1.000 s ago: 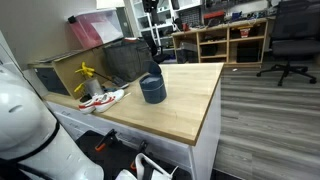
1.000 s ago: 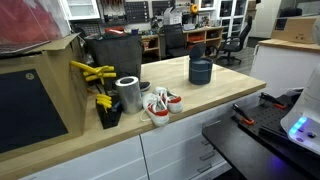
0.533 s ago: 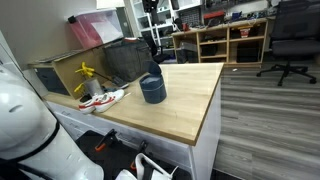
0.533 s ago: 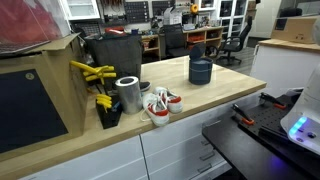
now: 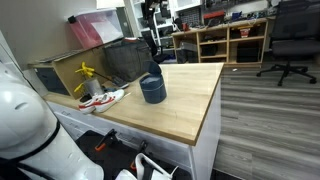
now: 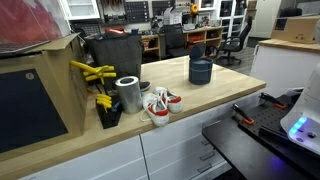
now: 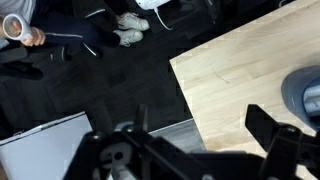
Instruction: Close the dark grey container.
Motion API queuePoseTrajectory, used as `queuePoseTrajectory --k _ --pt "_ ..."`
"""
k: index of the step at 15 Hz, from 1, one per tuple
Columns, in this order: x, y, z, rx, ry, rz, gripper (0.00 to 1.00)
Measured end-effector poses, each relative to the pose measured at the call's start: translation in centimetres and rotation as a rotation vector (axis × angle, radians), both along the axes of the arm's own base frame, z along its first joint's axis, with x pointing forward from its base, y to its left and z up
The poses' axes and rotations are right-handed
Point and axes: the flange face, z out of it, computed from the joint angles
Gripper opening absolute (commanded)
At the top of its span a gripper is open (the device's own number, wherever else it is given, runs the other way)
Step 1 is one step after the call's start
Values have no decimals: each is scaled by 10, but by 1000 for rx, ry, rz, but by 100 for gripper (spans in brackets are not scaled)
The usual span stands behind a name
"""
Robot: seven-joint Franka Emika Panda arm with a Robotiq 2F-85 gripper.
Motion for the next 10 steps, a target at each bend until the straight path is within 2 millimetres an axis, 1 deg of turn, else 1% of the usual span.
queuePoseTrajectory --k 4,10 --pt "40 22 -17 -2 51 -97 100" --pt "104 37 -53 40 123 -232 100"
